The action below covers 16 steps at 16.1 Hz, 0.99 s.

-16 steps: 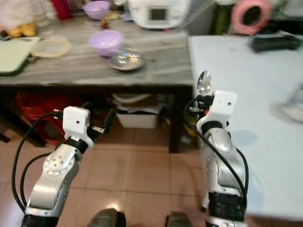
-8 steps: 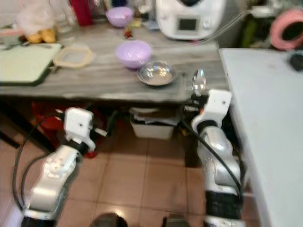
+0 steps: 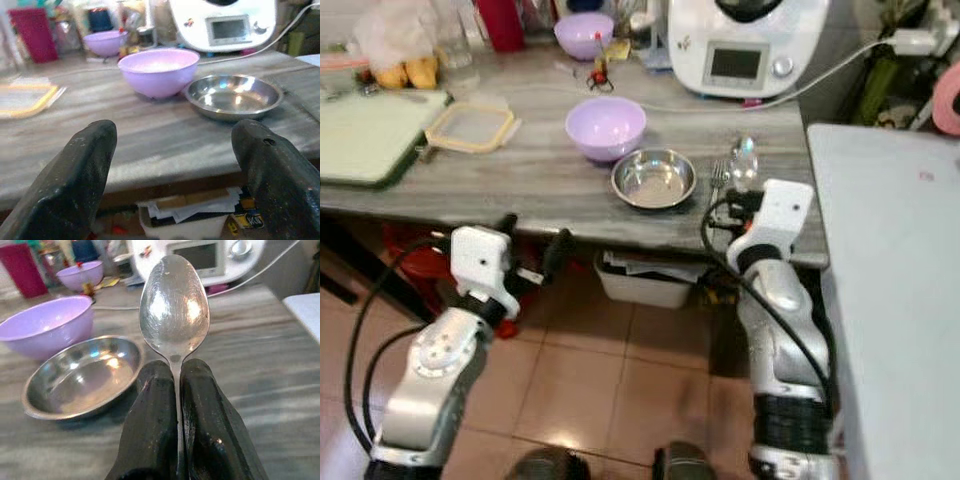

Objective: Setting the table

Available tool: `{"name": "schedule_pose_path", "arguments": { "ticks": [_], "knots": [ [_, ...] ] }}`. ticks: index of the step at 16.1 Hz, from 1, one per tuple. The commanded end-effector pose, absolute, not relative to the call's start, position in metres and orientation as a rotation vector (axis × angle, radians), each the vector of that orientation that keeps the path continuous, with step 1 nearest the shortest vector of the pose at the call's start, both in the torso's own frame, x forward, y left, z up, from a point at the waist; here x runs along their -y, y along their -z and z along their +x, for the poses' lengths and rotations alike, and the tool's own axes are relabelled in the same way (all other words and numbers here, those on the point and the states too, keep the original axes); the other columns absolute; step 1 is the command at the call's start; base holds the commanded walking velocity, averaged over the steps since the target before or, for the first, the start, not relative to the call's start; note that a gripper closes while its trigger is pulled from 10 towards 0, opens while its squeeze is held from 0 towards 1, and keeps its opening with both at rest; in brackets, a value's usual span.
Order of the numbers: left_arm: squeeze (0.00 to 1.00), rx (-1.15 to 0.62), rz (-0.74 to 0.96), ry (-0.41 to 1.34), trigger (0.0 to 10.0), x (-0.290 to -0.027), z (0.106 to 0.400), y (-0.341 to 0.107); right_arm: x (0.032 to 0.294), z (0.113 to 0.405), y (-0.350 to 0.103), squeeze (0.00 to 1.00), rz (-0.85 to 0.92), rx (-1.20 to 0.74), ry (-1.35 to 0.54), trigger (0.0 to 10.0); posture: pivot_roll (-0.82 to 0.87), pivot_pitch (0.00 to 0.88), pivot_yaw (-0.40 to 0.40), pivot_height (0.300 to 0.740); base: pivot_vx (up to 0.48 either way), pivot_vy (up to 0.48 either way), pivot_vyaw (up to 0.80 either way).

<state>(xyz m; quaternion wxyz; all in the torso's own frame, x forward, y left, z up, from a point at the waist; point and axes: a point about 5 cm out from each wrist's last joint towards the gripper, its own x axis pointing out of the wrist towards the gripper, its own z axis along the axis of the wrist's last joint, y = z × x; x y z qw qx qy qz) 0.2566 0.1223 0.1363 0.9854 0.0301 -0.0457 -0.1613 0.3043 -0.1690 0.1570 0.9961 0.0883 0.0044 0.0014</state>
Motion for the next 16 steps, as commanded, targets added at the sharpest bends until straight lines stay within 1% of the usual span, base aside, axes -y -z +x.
{"name": "schedule_pose_path", "arguments": {
  "ticks": [1,2,3,5,6,8,13,16],
  "knots": [
    [0.00,0.081,0.074,0.308,10.0,-0.1277,0.2553,-0.1351,0.1635,0.3033,-0.1580,0.00,0.184,-0.003,-0.024,10.0,0.00,0.099,0.047,0.740,0.000,0.000,0.00],
    [0.00,0.085,0.080,0.317,10.0,-0.1275,0.2551,-0.1356,0.1635,0.3032,-0.1580,0.00,0.185,-0.003,-0.023,10.0,0.00,0.100,0.047,0.740,0.000,0.000,0.00],
    [0.00,0.084,0.072,0.322,10.0,-0.1273,0.2550,-0.1356,0.1638,0.3038,-0.1576,0.00,0.191,-0.010,-0.019,10.0,0.00,0.100,0.047,0.740,0.000,-0.446,0.00],
    [0.00,0.088,0.067,0.328,10.0,-0.1268,0.2543,-0.1362,0.1647,0.3047,-0.1577,0.00,0.192,-0.011,-0.017,10.0,0.00,0.101,0.047,0.740,0.000,-0.448,-0.44],
    [0.00,0.092,0.074,0.332,10.0,-0.1270,0.2542,-0.1367,0.1645,0.3048,-0.1579,0.00,0.192,-0.009,-0.017,10.0,0.00,0.102,0.047,0.740,0.259,-0.401,-0.48],
    [0.00,0.095,0.076,0.333,10.0,-0.1272,0.2539,-0.1369,0.1645,0.3050,-0.1590,0.00,0.193,-0.003,-0.018,10.0,0.00,0.101,0.047,0.740,0.384,-0.283,0.00],
    [0.00,0.090,0.066,0.318,10.0,-0.1293,0.2546,-0.1367,0.1642,0.3054,-0.1602,0.00,0.189,0.003,-0.021,10.0,0.00,0.097,0.049,0.740,0.416,0.000,0.00],
    [0.00,0.095,0.073,0.291,10.0,-0.1326,0.2563,-0.1372,0.1635,0.3057,-0.1601,0.00,0.185,0.002,-0.025,10.0,0.00,0.096,0.047,0.740,0.000,0.000,0.00]
  ]
}}
